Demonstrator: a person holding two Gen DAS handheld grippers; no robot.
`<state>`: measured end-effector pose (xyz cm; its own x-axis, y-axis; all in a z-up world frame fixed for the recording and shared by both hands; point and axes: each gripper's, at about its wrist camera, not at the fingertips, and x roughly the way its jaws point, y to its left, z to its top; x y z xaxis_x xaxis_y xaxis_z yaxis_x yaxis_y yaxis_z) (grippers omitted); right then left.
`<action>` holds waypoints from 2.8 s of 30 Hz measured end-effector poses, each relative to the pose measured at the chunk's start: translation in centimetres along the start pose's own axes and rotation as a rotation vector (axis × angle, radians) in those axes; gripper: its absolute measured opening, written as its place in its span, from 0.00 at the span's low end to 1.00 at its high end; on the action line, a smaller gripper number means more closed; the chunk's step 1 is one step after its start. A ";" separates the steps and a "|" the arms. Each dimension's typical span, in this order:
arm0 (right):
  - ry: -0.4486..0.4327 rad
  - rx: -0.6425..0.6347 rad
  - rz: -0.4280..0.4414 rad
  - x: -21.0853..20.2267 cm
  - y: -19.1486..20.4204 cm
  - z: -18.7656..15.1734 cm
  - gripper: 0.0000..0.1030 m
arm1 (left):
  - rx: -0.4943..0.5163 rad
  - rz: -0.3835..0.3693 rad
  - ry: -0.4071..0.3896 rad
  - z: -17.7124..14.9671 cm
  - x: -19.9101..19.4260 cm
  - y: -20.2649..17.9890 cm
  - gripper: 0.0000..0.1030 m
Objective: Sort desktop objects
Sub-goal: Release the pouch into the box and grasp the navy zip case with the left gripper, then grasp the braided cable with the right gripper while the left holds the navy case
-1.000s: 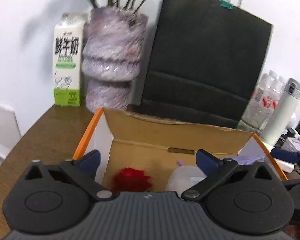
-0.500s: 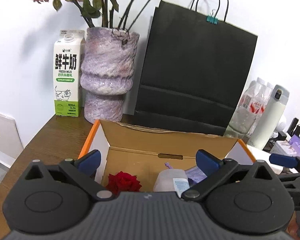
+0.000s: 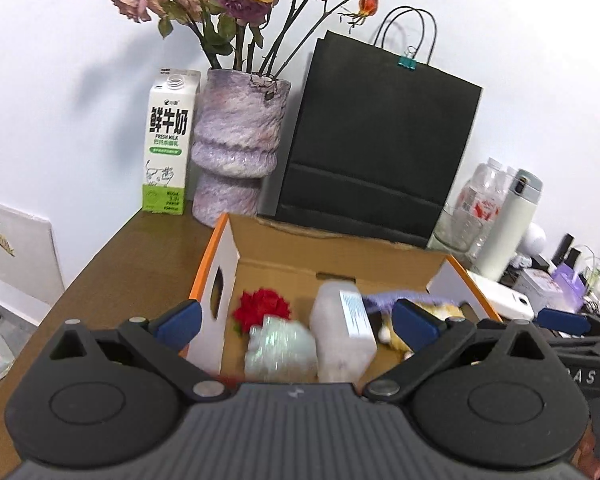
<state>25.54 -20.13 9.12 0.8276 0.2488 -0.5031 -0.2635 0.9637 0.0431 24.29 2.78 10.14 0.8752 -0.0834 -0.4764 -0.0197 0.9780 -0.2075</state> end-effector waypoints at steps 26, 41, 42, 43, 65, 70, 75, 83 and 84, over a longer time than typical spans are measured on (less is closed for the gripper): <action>0.122 -0.018 0.017 -9.5 0.8 -11.4 1.00 | 0.021 -0.032 0.121 -10.0 -8.7 -1.3 1.00; 0.135 0.113 0.025 -7.6 -4.1 -12.5 1.00 | 0.060 0.042 0.247 -11.1 -2.9 -6.8 1.00; 0.140 0.101 0.021 -7.4 -4.1 -12.4 1.00 | 0.063 0.052 0.249 -11.1 -2.6 -7.0 1.00; 0.143 0.090 0.017 -7.2 -4.0 -12.3 1.00 | 0.064 0.063 0.251 -11.1 -2.3 -7.1 1.00; 0.120 0.092 0.065 -7.4 -2.2 -12.6 1.00 | -0.086 -0.019 0.180 -10.4 -5.0 -2.8 0.60; 0.140 0.060 0.090 -7.0 -0.3 -12.6 1.00 | -0.111 -0.010 0.164 -10.3 -6.1 -0.9 0.60; 0.166 0.005 0.127 -6.5 2.4 -12.8 1.00 | -0.130 -0.017 0.146 -10.2 -7.2 0.6 0.60; 0.191 -0.066 0.122 -5.4 5.3 -13.0 1.00 | -0.129 -0.045 0.147 -11.1 -8.2 2.0 0.60; 0.198 -0.075 0.120 -5.2 5.2 -13.0 1.00 | -0.131 -0.050 0.149 -11.2 -8.2 2.2 0.60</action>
<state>13.39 -17.64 0.76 0.6764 0.3304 -0.6583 -0.3966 0.9165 0.0525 11.61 3.51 3.99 0.7958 -0.1681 -0.5818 -0.0495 0.9394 -0.3391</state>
